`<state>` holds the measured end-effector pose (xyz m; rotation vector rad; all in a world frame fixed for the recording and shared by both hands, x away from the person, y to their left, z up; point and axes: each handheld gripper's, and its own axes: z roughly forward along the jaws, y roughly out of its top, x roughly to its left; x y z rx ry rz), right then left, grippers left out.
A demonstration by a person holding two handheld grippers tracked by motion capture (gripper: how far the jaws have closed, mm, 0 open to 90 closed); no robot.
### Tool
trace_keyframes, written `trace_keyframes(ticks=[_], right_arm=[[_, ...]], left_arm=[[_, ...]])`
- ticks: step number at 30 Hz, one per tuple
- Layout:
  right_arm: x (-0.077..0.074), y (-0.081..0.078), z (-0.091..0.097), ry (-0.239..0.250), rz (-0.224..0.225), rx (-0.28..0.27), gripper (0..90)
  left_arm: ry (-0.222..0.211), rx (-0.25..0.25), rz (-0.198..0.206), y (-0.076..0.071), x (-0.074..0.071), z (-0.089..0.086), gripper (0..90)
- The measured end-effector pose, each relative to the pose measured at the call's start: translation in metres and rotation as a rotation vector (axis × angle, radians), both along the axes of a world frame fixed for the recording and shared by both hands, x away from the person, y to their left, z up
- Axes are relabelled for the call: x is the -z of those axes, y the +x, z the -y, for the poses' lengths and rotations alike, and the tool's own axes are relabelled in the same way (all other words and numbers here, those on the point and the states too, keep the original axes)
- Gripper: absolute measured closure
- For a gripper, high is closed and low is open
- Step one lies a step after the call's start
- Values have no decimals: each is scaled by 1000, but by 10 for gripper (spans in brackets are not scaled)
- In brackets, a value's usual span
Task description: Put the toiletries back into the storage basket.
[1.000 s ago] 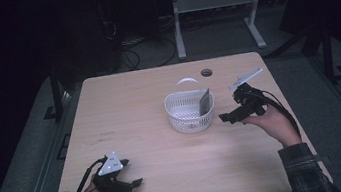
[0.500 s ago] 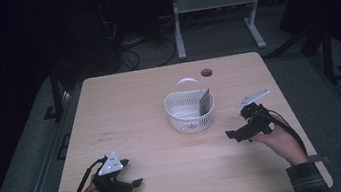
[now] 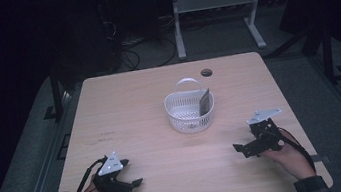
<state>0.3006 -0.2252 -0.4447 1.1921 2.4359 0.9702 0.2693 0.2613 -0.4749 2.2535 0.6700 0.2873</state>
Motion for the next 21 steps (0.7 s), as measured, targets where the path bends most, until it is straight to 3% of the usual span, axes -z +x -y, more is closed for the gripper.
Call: trace_keyframes(ticks=[11, 17, 21], right_arm=[[29, -21, 9, -21, -18, 26, 0], [35, -32, 13, -20, 27, 49, 0], [36, -37, 16, -34, 84, 68, 0]], left_arm=[[-2, -2, 0, 0, 0, 0, 132], [1, 0, 0, 0, 0, 0, 132], [0, -1, 0, 0, 0, 0, 132]])
